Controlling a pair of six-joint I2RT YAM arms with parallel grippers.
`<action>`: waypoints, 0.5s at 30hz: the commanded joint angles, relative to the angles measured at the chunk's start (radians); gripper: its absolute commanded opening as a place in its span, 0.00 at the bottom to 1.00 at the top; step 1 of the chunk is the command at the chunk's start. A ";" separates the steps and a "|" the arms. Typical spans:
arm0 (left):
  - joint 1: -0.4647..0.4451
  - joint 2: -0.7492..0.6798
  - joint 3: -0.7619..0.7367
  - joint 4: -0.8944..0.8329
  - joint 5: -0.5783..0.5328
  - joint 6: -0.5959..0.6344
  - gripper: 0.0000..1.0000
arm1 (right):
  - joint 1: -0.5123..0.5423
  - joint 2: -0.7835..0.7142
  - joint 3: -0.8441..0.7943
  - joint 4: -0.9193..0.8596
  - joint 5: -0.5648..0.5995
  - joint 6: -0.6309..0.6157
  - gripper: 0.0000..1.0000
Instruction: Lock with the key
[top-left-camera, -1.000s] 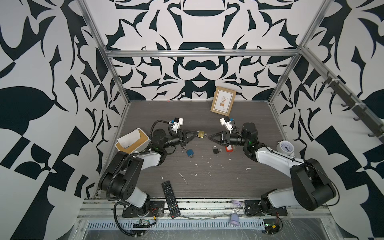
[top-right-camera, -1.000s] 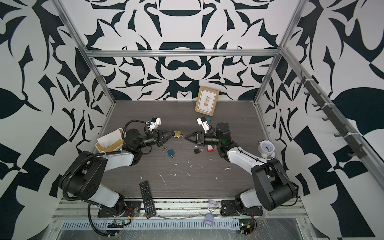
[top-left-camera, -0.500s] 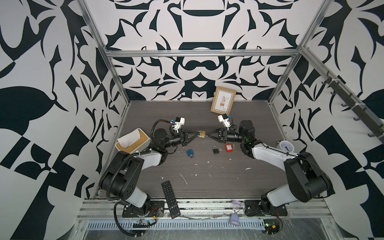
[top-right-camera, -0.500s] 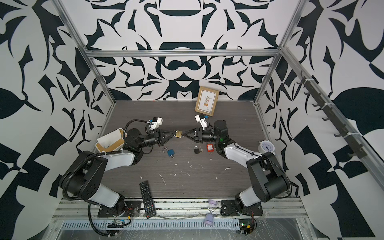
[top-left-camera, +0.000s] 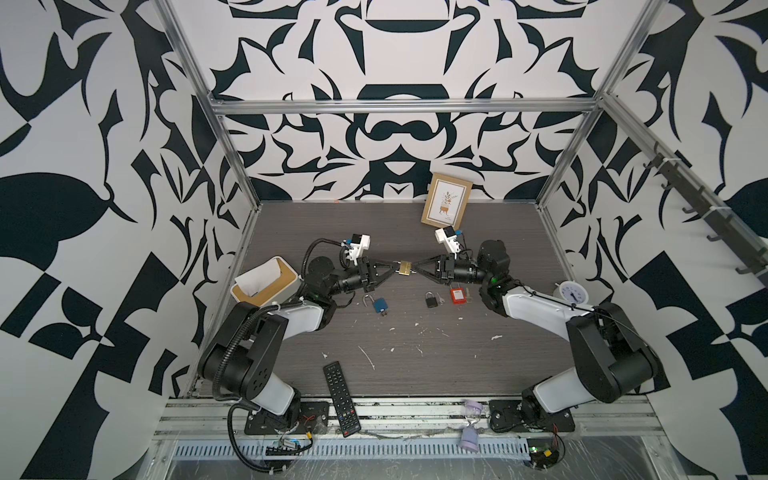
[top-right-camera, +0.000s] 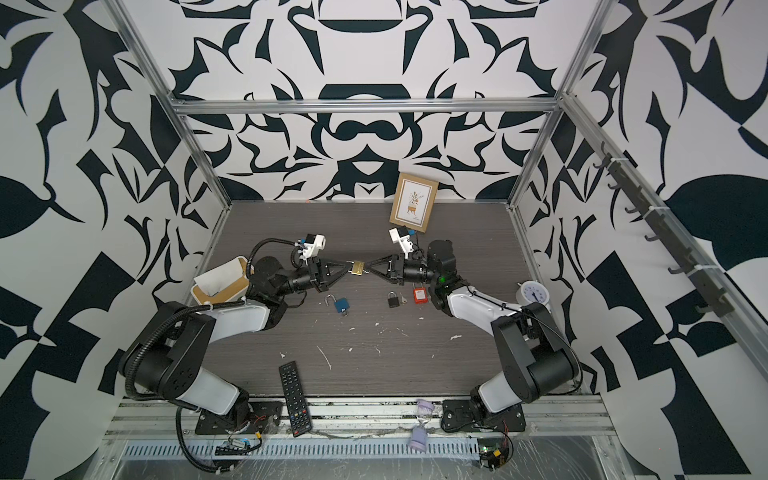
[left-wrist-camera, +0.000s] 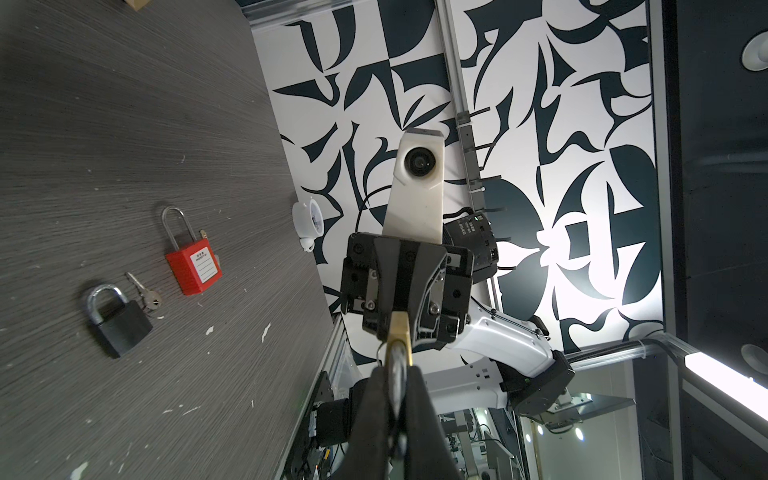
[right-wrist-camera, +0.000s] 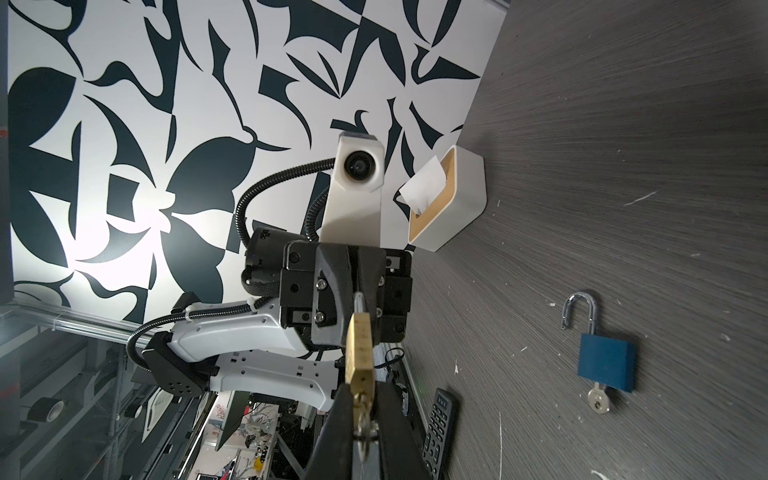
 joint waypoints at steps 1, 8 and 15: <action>-0.005 0.006 0.027 0.042 -0.007 0.007 0.00 | 0.006 -0.022 0.003 0.055 -0.010 0.015 0.10; -0.005 -0.009 0.028 0.021 -0.006 0.021 0.00 | 0.014 -0.018 -0.004 0.069 -0.006 0.035 0.05; -0.004 -0.042 0.028 -0.073 0.009 0.080 0.00 | 0.024 -0.012 -0.004 0.050 -0.003 0.039 0.00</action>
